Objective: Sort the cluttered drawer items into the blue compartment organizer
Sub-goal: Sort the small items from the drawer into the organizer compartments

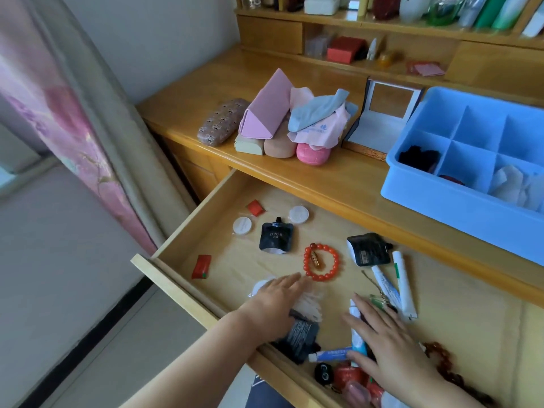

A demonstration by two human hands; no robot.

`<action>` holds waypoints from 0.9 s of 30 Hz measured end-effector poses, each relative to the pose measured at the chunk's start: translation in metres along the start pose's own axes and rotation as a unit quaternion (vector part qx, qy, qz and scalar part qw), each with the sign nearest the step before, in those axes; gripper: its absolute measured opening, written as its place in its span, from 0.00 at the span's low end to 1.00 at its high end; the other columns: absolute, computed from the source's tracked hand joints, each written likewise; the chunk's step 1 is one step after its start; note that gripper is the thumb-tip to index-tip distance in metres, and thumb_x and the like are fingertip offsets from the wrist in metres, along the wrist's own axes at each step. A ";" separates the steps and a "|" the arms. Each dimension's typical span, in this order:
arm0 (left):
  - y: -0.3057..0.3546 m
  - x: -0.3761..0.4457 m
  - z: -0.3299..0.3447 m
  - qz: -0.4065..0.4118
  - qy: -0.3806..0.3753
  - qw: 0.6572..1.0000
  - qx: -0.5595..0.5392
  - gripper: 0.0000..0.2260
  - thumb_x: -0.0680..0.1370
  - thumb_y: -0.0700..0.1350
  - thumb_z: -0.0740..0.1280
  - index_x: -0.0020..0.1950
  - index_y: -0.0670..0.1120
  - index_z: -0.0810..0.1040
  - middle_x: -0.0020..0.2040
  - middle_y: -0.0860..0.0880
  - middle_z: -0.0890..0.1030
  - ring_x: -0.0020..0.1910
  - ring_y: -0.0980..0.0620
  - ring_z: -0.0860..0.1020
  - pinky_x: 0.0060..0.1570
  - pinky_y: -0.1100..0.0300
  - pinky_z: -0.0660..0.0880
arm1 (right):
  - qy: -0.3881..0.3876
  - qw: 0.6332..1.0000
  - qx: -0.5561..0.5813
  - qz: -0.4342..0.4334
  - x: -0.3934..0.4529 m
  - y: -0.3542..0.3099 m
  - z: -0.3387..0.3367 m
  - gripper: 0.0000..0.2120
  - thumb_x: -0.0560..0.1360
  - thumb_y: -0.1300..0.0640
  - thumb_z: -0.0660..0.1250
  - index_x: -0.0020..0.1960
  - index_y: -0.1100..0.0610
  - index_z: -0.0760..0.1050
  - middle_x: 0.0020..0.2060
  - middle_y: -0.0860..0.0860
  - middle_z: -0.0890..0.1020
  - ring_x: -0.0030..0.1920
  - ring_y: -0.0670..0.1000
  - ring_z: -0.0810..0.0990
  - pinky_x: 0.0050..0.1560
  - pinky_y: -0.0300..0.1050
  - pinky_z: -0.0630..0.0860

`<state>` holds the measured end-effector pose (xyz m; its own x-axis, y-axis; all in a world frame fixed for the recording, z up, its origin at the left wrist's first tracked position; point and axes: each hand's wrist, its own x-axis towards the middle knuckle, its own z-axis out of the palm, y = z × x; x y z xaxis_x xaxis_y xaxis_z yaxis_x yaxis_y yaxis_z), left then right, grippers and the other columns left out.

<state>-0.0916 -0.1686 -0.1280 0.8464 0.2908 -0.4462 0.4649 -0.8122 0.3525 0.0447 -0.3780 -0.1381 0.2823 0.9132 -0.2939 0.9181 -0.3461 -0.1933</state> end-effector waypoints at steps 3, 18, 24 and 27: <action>0.000 0.007 -0.007 -0.016 0.063 0.993 0.103 0.25 0.76 0.43 0.64 0.73 0.50 0.62 0.67 0.48 0.69 0.67 0.47 0.67 0.70 0.53 0.59 | -0.019 0.999 0.025 -0.014 -0.003 0.006 0.001 0.30 0.67 0.31 0.64 0.66 0.41 0.71 0.75 0.50 0.59 0.74 0.48 0.61 0.72 0.40 0.39; -0.054 0.031 -0.064 -0.144 0.218 0.924 -0.278 0.11 0.78 0.51 0.64 0.53 0.44 0.76 0.39 0.50 0.75 0.40 0.48 0.75 0.43 0.51 0.74 | 0.087 0.986 0.094 0.106 -0.017 0.043 -0.011 0.21 0.75 0.54 0.67 0.67 0.48 0.73 0.71 0.45 0.67 0.67 0.51 0.69 0.67 0.42 0.63; -0.056 0.025 -0.051 -0.205 0.288 0.900 -0.255 0.17 0.77 0.52 0.64 0.61 0.46 0.71 0.44 0.50 0.77 0.37 0.55 0.75 0.32 0.60 0.67 | 0.147 0.961 0.153 0.175 -0.048 0.070 -0.022 0.15 0.73 0.57 0.69 0.59 0.48 0.78 0.57 0.41 0.77 0.50 0.46 0.80 0.45 0.41 0.74; -0.055 0.024 -0.045 -0.244 0.250 0.907 -0.237 0.23 0.77 0.54 0.64 0.69 0.45 0.66 0.60 0.43 0.76 0.53 0.44 0.77 0.46 0.55 0.72 | 0.129 0.956 0.171 0.199 -0.059 0.081 -0.021 0.15 0.74 0.53 0.69 0.59 0.44 0.76 0.54 0.40 0.78 0.40 0.40 0.77 0.37 0.36 0.69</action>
<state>-0.0846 -0.0940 -0.1208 0.4669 0.8458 -0.2582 0.7751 -0.2509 0.5799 0.1080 -0.4548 -0.1168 0.6900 0.7021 -0.1757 0.5919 -0.6871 -0.4213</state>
